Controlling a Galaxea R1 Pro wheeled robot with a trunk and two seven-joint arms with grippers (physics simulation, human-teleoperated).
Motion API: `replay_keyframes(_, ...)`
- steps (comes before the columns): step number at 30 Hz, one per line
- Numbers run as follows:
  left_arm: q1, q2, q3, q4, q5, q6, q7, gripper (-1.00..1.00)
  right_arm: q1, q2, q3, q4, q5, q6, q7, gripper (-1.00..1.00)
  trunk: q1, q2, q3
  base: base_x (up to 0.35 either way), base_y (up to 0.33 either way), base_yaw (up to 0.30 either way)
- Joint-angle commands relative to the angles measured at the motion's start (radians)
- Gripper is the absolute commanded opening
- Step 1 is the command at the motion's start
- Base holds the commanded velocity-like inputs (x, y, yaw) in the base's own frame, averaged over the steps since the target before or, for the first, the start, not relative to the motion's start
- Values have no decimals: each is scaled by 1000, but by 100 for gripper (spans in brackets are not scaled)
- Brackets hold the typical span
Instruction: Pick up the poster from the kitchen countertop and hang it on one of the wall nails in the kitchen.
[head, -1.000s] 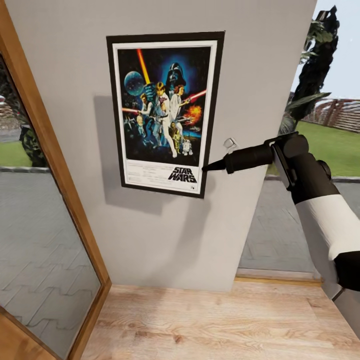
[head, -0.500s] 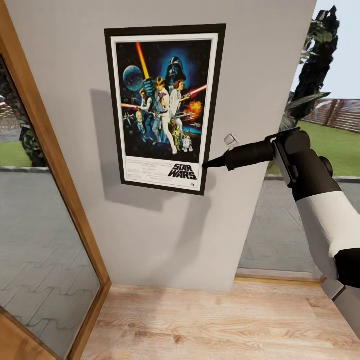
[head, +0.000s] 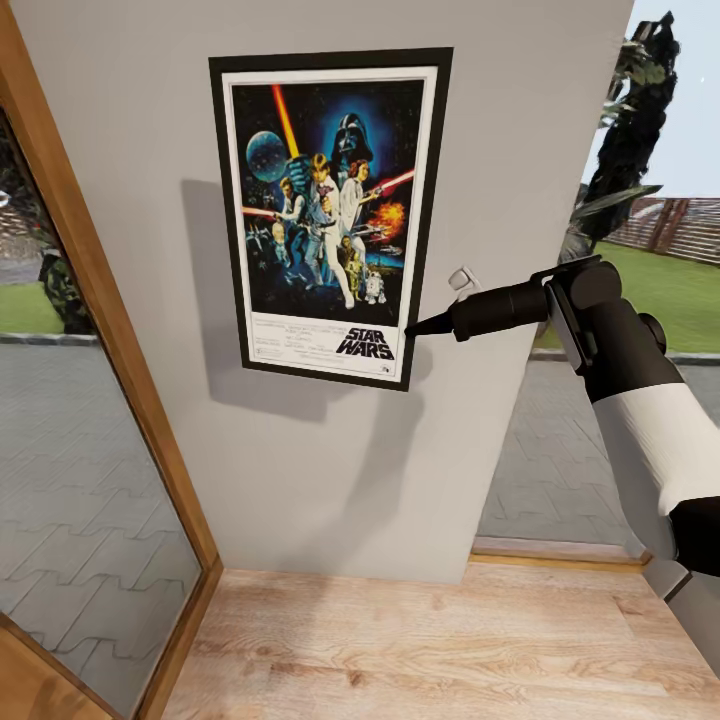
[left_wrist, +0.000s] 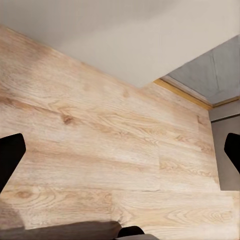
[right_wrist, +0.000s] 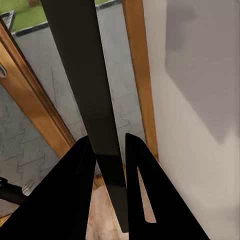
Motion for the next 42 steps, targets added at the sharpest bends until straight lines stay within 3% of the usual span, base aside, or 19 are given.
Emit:
replay_keyframes(1,-1,0,-8,1,7,-6,-2,100,-1,-1,1,0,3,11,7,-100,1,-2,-2,0,0,0)
replay_keyframes(28,-1,0,-8,0,7,-6,-2,100,-1,-1,2,-1,3,10,7,-100,1,-2,-2,161,0,0)
replay_keyframes(42,-1,0,-8,0,7,-6,-2,100,-1,-1,2,-1,4,11,7,-100,1,-2,-2,24,0,0)
